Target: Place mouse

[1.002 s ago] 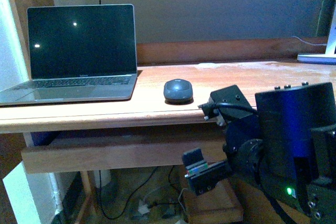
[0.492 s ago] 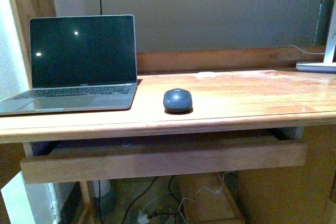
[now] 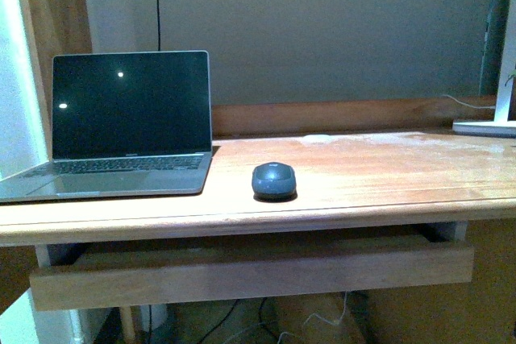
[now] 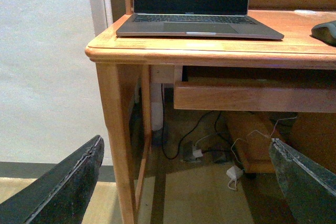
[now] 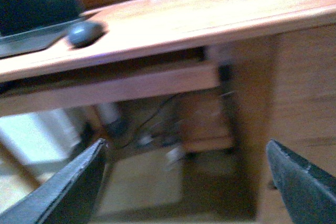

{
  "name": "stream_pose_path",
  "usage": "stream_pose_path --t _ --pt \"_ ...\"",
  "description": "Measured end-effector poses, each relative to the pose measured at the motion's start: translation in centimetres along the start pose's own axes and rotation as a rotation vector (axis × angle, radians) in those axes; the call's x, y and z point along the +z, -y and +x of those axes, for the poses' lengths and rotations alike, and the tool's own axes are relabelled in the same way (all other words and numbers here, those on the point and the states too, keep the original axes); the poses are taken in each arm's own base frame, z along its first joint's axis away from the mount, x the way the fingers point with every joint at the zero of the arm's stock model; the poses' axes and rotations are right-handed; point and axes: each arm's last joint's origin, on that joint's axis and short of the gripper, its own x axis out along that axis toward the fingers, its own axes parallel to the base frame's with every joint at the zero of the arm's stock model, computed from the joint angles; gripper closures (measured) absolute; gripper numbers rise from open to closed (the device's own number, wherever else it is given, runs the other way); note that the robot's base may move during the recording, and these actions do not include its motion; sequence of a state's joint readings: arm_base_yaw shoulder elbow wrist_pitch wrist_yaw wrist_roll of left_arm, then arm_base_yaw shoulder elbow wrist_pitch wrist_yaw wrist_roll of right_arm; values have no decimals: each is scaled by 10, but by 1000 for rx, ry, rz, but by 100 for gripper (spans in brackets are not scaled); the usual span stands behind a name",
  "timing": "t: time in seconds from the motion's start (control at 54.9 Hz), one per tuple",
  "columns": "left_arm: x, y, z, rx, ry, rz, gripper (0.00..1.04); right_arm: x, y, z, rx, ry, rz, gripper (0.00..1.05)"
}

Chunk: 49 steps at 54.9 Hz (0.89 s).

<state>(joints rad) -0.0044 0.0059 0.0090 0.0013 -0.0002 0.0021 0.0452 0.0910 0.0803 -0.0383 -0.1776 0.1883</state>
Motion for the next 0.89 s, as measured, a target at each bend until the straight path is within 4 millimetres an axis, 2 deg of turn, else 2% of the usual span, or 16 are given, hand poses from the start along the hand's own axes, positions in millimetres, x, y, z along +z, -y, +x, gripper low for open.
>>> stream_pose_path --t 0.073,0.164,0.51,0.565,0.747,0.892 --pt "0 0 0 2 0 0 8 -12 11 -2 -202 65 -92 27" --pt "0 0 0 -1 0 0 8 -11 11 -3 -211 76 -148 46" --pt "0 0 0 0 0 0 8 -10 11 -3 -212 77 -183 101" --pt "0 0 0 0 1 0 8 -10 11 -3 -212 77 -188 96" --pt "0 0 0 0 0 0 8 -10 11 -3 -212 77 -188 65" --pt "0 0 0 0 0 0 8 -10 11 -3 -212 77 -188 29"
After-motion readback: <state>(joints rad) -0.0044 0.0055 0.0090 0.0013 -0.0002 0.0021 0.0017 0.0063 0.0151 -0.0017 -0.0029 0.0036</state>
